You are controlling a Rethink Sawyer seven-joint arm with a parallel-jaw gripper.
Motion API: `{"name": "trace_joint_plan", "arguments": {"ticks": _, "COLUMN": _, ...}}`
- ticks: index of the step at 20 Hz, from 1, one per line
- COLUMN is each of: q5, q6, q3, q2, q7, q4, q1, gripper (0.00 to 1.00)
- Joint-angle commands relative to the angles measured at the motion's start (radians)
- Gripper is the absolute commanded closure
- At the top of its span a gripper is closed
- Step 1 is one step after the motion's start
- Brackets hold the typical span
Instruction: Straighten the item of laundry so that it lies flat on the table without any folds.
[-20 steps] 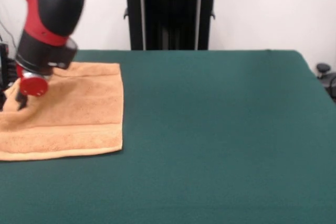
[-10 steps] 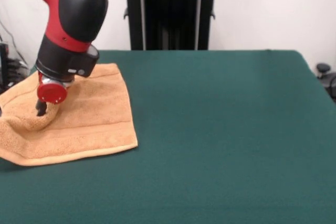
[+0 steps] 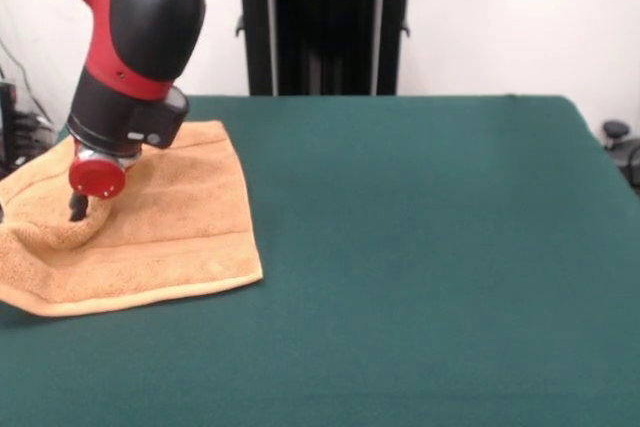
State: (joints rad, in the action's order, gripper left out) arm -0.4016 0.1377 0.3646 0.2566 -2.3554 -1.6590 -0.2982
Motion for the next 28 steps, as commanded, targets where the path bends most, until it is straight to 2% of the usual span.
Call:
{"name": "trace_joint_plan", "arguments": {"ticks": 1, "q5": -0.143, "q6": 0.025, "q3": -0.205, "q2": -0.067, "q7": -0.325, "q4": -0.080, "q1": 0.115, "gripper": 0.00}}
{"name": "trace_joint_plan", "arguments": {"ticks": 6, "q5": -0.289, "q6": 0.023, "q3": -0.206, "q2": -0.074, "q7": -0.364, "q4": -0.086, "q1": 0.189, "gripper": 0.00}}
{"name": "trace_joint_plan", "arguments": {"ticks": 13, "q5": -0.491, "q6": -0.011, "q3": -0.177, "q2": -0.098, "q7": -0.349, "q4": -0.069, "q1": 0.287, "gripper": 0.00}}
{"name": "trace_joint_plan", "arguments": {"ticks": 19, "q5": -0.670, "q6": -0.072, "q3": -0.115, "q2": -0.127, "q7": -0.322, "q4": -0.050, "q1": 0.392, "gripper": 0.00}}
{"name": "trace_joint_plan", "arguments": {"ticks": 26, "q5": -0.792, "q6": -0.115, "q3": -0.083, "q2": -0.143, "q7": -0.278, "q4": -0.042, "q1": 0.447, "gripper": 0.00}}
{"name": "trace_joint_plan", "arguments": {"ticks": 28, "q5": -0.798, "q6": -0.111, "q3": -0.089, "q2": -0.139, "q7": -0.261, "q4": -0.045, "q1": 0.444, "gripper": 0.00}}
